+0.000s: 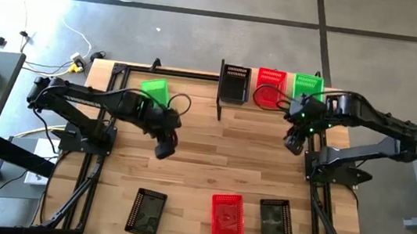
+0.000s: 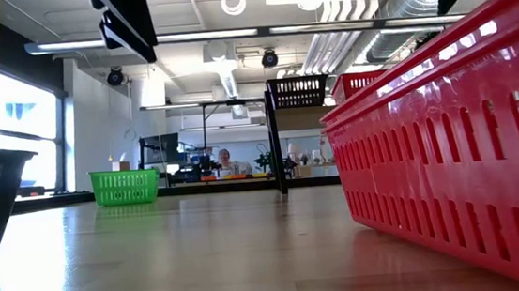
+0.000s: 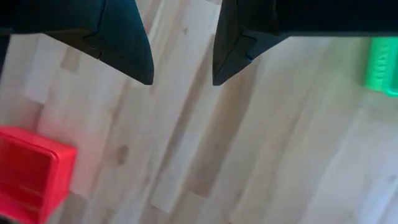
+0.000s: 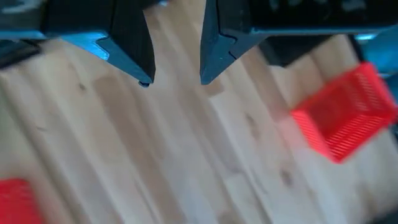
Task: Stack baskets on shelf by color
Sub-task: Stack the left black bin on top of the black bin on the shelf
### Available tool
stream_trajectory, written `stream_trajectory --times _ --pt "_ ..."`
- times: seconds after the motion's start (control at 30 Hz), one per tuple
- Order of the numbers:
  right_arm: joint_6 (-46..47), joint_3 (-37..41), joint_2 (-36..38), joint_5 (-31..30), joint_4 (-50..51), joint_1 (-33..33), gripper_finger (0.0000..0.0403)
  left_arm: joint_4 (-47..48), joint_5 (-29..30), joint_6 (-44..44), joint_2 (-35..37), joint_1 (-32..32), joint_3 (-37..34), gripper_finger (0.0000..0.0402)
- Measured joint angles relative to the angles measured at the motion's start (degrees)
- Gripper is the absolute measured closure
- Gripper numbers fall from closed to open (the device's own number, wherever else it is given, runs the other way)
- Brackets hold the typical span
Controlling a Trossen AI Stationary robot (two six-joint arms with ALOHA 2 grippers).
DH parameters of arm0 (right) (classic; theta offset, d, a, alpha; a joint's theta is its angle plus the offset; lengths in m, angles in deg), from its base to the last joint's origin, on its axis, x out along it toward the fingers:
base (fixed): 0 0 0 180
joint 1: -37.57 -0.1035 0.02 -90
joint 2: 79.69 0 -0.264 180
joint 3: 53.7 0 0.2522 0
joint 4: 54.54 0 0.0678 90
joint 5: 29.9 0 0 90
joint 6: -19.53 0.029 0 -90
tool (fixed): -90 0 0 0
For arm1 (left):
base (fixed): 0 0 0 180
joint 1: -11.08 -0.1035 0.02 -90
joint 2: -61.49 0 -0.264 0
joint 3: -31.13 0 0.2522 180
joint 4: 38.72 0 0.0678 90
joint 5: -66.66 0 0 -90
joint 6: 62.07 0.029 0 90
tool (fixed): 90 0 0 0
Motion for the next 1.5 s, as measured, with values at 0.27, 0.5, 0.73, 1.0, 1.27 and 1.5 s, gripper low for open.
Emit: stream_trajectory --times 0.27,0.5,0.73,1.0,1.27,1.5 --pt "14.79 0.00 -1.55 -0.41 -12.89 -14.27 0.0291 0.00 0.66 -3.06 0.00 7.81 0.00 0.0245" --pt "21.22 0.00 -5.87 -5.15 -22.08 -23.76 0.0291 0.01 -0.39 -5.29 0.00 15.72 0.00 0.0245" --pt "27.39 0.01 -10.62 -9.48 -22.80 -29.81 0.0291 0.46 0.37 -16.18 0.00 23.09 0.00 0.0245" --pt "27.50 0.02 -15.73 -9.33 -22.85 -31.60 0.0291 9.62 2.80 -41.04 0.00 31.29 0.00 0.0245" --pt "22.23 0.02 -17.97 -8.95 -22.96 -31.57 0.0291 10.32 7.17 -65.59 -0.47 39.55 -0.02 0.0245" --pt "19.53 0.02 -17.99 -8.33 -22.95 -31.57 0.0291 10.32 9.33 -79.33 -5.02 44.56 -0.07 0.0245"
